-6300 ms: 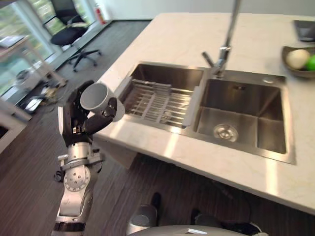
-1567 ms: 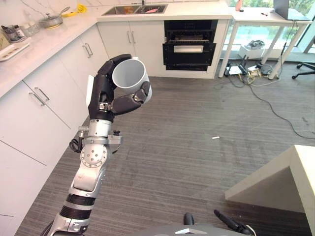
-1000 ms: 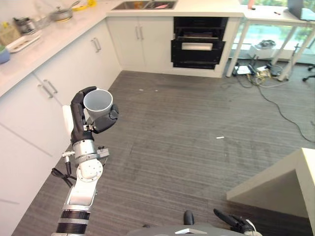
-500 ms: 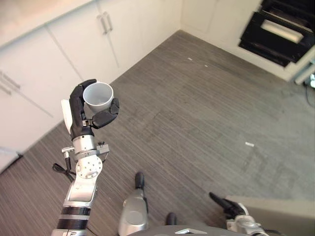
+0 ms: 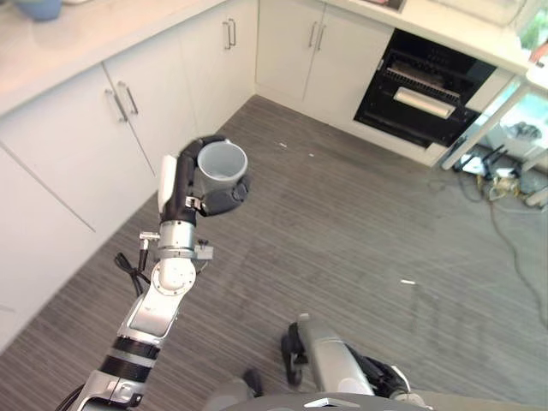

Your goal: Place the dishes in the dishwasher.

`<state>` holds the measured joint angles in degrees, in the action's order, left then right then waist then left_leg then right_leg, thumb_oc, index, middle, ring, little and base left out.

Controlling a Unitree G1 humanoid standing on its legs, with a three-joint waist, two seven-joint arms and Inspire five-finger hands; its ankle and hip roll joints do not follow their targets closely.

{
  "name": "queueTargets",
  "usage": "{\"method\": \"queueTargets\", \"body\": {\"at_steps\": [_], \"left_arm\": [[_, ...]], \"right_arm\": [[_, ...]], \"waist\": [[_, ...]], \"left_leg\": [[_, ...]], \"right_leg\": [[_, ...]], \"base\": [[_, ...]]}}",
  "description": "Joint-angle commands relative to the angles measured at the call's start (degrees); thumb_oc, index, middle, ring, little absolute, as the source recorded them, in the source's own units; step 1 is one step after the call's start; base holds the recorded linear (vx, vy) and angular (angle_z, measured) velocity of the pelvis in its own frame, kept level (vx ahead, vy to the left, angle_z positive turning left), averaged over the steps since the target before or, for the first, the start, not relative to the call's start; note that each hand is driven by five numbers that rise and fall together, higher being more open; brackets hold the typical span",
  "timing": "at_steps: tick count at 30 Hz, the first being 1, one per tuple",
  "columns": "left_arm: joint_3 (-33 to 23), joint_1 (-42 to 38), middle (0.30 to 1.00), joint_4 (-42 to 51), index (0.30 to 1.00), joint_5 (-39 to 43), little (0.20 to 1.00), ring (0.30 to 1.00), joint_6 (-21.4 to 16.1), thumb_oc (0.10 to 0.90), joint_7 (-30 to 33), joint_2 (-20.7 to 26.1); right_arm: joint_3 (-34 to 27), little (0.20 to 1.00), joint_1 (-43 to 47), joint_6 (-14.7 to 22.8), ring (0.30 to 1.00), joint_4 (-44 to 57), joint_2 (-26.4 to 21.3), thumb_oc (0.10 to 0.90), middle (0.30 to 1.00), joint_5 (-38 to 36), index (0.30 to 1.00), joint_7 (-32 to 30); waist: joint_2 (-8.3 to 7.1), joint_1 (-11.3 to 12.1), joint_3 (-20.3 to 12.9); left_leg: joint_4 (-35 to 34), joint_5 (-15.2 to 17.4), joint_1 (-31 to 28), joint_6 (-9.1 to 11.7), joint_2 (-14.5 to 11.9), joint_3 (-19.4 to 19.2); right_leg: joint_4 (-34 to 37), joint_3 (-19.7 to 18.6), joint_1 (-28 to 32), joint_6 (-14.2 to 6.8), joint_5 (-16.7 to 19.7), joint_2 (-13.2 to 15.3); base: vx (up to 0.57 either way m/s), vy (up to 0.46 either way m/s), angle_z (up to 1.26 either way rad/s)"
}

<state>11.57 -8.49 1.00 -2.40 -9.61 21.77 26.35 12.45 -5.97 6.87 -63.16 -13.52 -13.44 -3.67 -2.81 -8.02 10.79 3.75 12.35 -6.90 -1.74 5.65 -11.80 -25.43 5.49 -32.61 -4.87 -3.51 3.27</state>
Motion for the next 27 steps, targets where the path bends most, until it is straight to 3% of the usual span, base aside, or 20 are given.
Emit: {"method": "queueTargets", "body": {"at_steps": [1,3,5,6,7,9,10,11,12,14,16,17,18,20,21,23,24,25,26,27], "left_arm": [[-2.78,-3.54,0.300,5.44,0.300,3.21,0.300,0.300,-4.66,0.400,0.16,1.68],[-2.61,-3.93,0.300,5.33,0.300,2.81,0.300,0.300,-4.50,0.400,0.22,1.50],[-1.89,-3.97,0.300,5.20,0.300,2.47,0.300,0.300,-3.89,0.400,-0.05,0.49],[-1.86,-3.92,0.300,5.20,0.300,2.46,0.300,0.300,-3.89,0.400,-0.05,0.47],[-1.95,-4.09,0.300,5.63,0.300,2.88,0.300,0.300,-3.81,0.400,-0.28,-1.14],[-1.93,-4.10,0.300,5.63,0.300,2.89,0.300,0.300,-3.80,0.400,-0.28,-1.13],[-2.12,-4.49,0.300,6.88,0.300,2.66,0.300,0.300,-3.83,0.400,-1.71,-0.71],[-1.96,-4.12,0.300,7.17,0.300,3.41,0.300,0.300,-3.94,0.400,-2.34,-0.61],[-1.46,-4.40,0.300,6.91,0.300,4.05,0.300,0.300,-3.92,0.400,-2.49,-0.84],[-1.03,-5.33,0.300,6.85,0.300,4.33,0.300,0.300,-3.45,0.400,-2.60,-0.96],[-0.90,-5.22,0.300,7.21,0.300,4.22,0.300,0.300,-3.63,0.400,-2.93,-1.09],[-0.96,-4.69,0.300,7.46,0.300,4.03,0.300,0.300,-3.71,0.400,-3.10,-0.98],[-0.80,-2.43,0.300,8.66,0.300,2.49,0.300,0.300,-3.94,0.400,-2.36,-0.37],[-0.53,-1.04,0.300,9.93,0.300,1.10,0.300,0.300,-3.53,0.400,-1.18,-0.19],[-1.20,0.33,0.300,10.93,0.300,2.73,0.300,0.300,-3.83,0.400,-2.17,-0.60],[-0.96,0.10,0.300,10.85,0.300,3.17,0.300,0.300,-3.73,0.400,-3.06,-0.05],[-0.45,-0.82,0.300,10.27,0.300,3.17,0.300,0.300,-3.89,0.400,-4.14,0.49],[1.33,-3.03,0.300,9.04,0.300,3.38,0.300,0.300,-4.10,0.400,-4.28,0.96],[1.48,-3.41,0.300,8.56,0.300,2.76,0.300,0.300,-3.94,0.400,-3.96,1.50],[1.35,-3.53,0.300,8.37,0.300,2.00,0.300,0.300,-3.61,0.400,-4.01,1.98]], "right_arm": [[-1.02,0.900,3.68,0.78,0.900,-2.81,-2.04,0.800,0.900,1.85,0.900,-3.22],[-2.29,0.900,4.19,0.72,0.900,-3.06,-2.50,0.800,0.900,1.71,0.900,-4.33],[-5.87,0.900,3.26,1.31,0.900,-2.89,-4.16,0.800,0.900,1.62,0.900,-8.38],[-5.87,0.900,3.18,1.31,0.900,-2.88,-4.17,0.800,0.900,1.64,0.900,-8.40],[-7.89,0.900,4.23,2.05,0.900,-2.11,-6.34,0.800,0.900,0.46,0.900,-9.85],[-7.90,0.900,4.23,2.04,0.900,-2.11,-6.32,0.800,0.900,0.46,0.900,-9.85],[-8.58,0.900,4.11,2.27,0.900,0.35,-7.49,0.800,0.900,-1.26,0.900,-9.19],[-8.71,0.900,4.38,2.46,0.900,4.18,-8.88,0.800,0.900,-1.45,0.900,-9.82],[-8.82,0.900,4.25,2.78,0.900,7.68,-9.98,0.800,0.900,-0.85,0.900,-10.29],[-12.28,0.900,4.24,3.88,0.900,18.05,-13.58,0.800,0.900,1.14,0.900,-13.84],[-14.18,0.900,3.74,4.19,0.900,22.34,-14.28,0.800,0.900,1.98,0.900,-14.96],[-15.71,0.900,3.44,4.53,0.900,26.28,-14.88,0.800,0.900,2.89,0.900,-15.94],[-16.72,0.900,3.69,5.74,0.900,31.78,-15.01,0.800,0.900,4.95,0.900,-18.03],[-17.44,0.900,4.81,6.37,0.900,33.31,-13.99,0.800,0.900,2.85,0.900,-19.60],[-17.79,0.900,5.28,7.57,0.900,36.90,-12.39,0.800,0.900,-2.54,0.900,-16.33],[-18.23,0.900,3.90,7.56,0.900,40.84,-12.08,0.800,0.900,-2.10,0.900,-14.35],[-18.51,0.900,3.04,7.70,0.900,44.32,-12.40,0.800,0.900,-1.33,0.900,-12.88],[-18.94,0.900,3.26,9.17,0.900,49.87,-10.98,0.800,0.900,-1.91,0.900,-13.13],[-18.62,0.900,3.55,9.71,0.900,51.75,-10.44,0.800,0.900,-1.48,0.900,-12.93],[-18.47,0.900,3.68,9.61,0.900,53.16,-10.03,0.800,0.900,-0.33,0.900,-12.51]], "waist": [[-1.30,-1.27,-2.75],[-0.53,-1.56,-2.92],[-0.02,-3.50,-5.57],[0.42,-3.38,-5.59],[-0.65,-4.56,-6.75],[-0.35,-4.72,-6.91],[-2.75,-2.59,-6.03],[-4.38,-1.33,-5.17],[-5.23,-0.58,-4.54],[-4.75,1.61,-3.73],[-4.49,2.31,-3.70],[-3.62,2.85,-3.98],[-1.35,4.82,-4.53],[-1.24,5.74,-5.19],[-0.74,5.10,-5.57],[-0.92,4.57,-6.19],[-1.41,4.70,-6.53],[-2.14,3.07,-5.96],[-1.43,2.40,-4.83],[-1.14,2.34,-4.22]], "left_leg": [[-8.75,-2.82,-9.00,5.28,-7.50,10.03],[-8.75,-1.84,-11.15,5.59,-8.24,9.98],[-1.24,-6.73,-11.96,7.65,-10.05,9.64],[-0.95,-6.10,-12.12,7.70,-10.49,9.52],[21.20,-16.66,-5.82,10.04,-10.58,9.05],[21.96,-16.15,-5.26,10.11,-10.89,9.27],[37.93,-16.99,3.28,9.94,-9.35,7.87],[45.68,-15.86,7.21,9.45,-7.43,7.05],[47.61,-14.53,11.50,9.27,-9.21,4.33],[38.64,-12.91,19.86,8.04,-9.84,2.18],[32.82,-13.65,20.66,7.72,-9.90,2.21],[21.96,-14.57,20.07,7.19,-10.00,3.63],[0.23,-17.75,18.72,7.13,-9.29,10.92],[-3.50,-19.78,17.03,8.46,-7.98,17.61],[-3.22,-18.96,15.16,8.06,-9.30,17.44],[-3.40,-17.94,13.93,7.77,-9.49,14.71],[-2.89,-17.95,13.68,6.97,-9.26,13.98],[-4.03,-16.26,10.52,5.63,-9.33,12.38],[-4.21,-16.58,8.94,5.38,-10.36,11.10],[-5.14,-16.10,7.23,5.03,-10.78,9.71]], "right_leg": [[18.45,1.28,12.26,-5.97,9.55,2.75],[18.31,4.55,12.56,-5.96,10.53,3.14],[15.91,3.06,16.66,-2.71,10.03,0.96],[15.78,3.06,16.82,-2.81,9.45,0.50],[17.32,0.29,21.88,0.78,8.53,-2.02],[17.29,0.52,21.69,0.77,8.40,-2.23],[20.94,-2.50,27.55,2.46,7.01,-2.30],[22.35,-4.68,30.39,3.26,6.77,-1.92],[23.92,-6.34,33.27,3.76,6.32,-2.15],[26.29,-10.57,39.37,3.34,4.28,-2.42],[26.62,-12.12,40.62,2.75,3.98,-1.95],[26.48,-13.90,41.18,2.01,3.08,-2.03],[26.43,-18.98,44.61,0.35,1.17,-2.83],[25.61,-23.20,46.86,-0.51,0.06,-2.10],[24.39,-25.33,45.79,-1.16,-0.27,-2.37],[22.52,-24.96,45.13,-1.62,-1.04,-1.69],[19.09,-25.55,43.39,-2.66,0.04,-1.95],[9.00,-26.39,38.95,-4.44,3.09,-5.28],[4.26,-23.89,35.76,-5.83,4.41,-7.26],[1.93,-19.68,32.63,-5.96,4.66,-6.94]], "base": [[0.70,-0.131,0.55],[0.62,-0.141,0.63],[0.57,-0.143,-0.13],[0.59,-0.265,-0.51],[0.44,-0.211,-0.29],[0.42,-0.197,-0.39],[0.62,-0.214,-0.35],[0.81,-0.260,-0.25],[0.70,-0.047,-1.69],[0.62,0.093,-2.06],[0.39,0.176,-1.20],[0.86,0.405,-1.18],[0.82,0.390,-0.99],[0.60,0.263,-2.03],[0.29,0.124,-2.64],[0.21,0.176,-1.75],[0.39,0.289,-1.02],[0.28,0.267,-0.79],[0.27,0.280,-0.58],[0.13,0.234,-0.61]]}}
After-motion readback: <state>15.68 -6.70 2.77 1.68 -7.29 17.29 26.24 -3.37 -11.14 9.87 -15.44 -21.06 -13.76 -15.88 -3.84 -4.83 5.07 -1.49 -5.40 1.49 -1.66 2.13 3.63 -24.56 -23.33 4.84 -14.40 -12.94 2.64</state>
